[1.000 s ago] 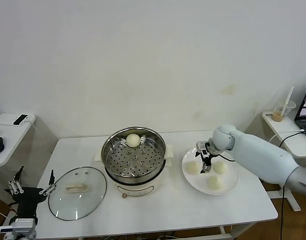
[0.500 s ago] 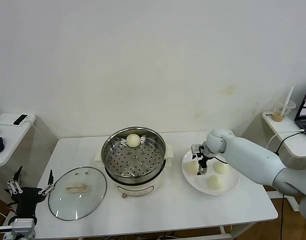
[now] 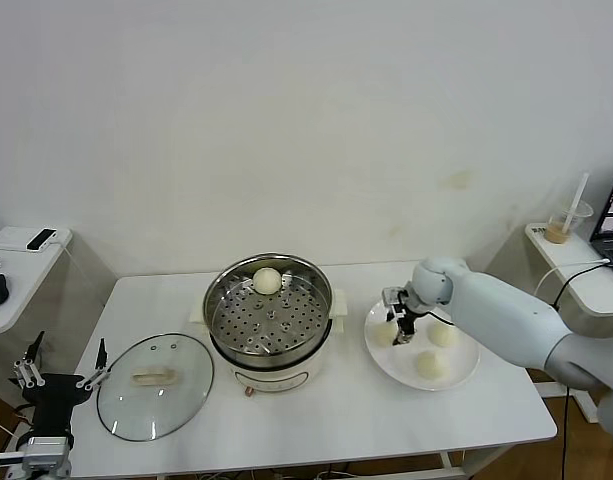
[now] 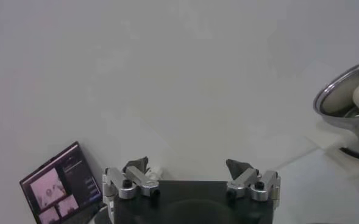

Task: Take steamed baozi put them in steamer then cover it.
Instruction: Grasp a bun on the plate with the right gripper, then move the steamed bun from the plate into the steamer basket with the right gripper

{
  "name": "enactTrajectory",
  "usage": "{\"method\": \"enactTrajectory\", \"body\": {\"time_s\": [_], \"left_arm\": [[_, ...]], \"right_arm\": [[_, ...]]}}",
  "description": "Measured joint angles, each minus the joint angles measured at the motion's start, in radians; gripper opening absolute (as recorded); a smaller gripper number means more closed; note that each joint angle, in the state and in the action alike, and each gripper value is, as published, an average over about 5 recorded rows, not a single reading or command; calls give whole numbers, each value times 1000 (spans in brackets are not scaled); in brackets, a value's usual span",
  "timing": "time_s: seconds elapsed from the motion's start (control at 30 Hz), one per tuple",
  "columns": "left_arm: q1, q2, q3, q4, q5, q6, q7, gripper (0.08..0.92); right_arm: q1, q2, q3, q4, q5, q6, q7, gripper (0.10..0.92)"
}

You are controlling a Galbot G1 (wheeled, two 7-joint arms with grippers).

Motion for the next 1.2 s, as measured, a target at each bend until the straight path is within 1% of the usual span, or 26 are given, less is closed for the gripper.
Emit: {"method": "enactTrajectory", "body": {"time_s": [0.43, 0.73, 0.97, 1.2], "left_arm": [[-8, 6, 10, -2, -1, -1, -2, 823], [-12, 17, 22, -8, -1, -1, -2, 823], [-24, 16, 27, -9, -1, -1, -2, 823], [-37, 8, 27, -12, 3, 4, -2, 823]], "right_arm": [[144, -76, -25, 91, 66, -18, -41, 568], [367, -93, -105, 188, 199, -58, -25, 576], [495, -25, -174, 247, 349, -128, 24, 577], [527, 117, -221, 247, 459, -196, 80, 577]]}}
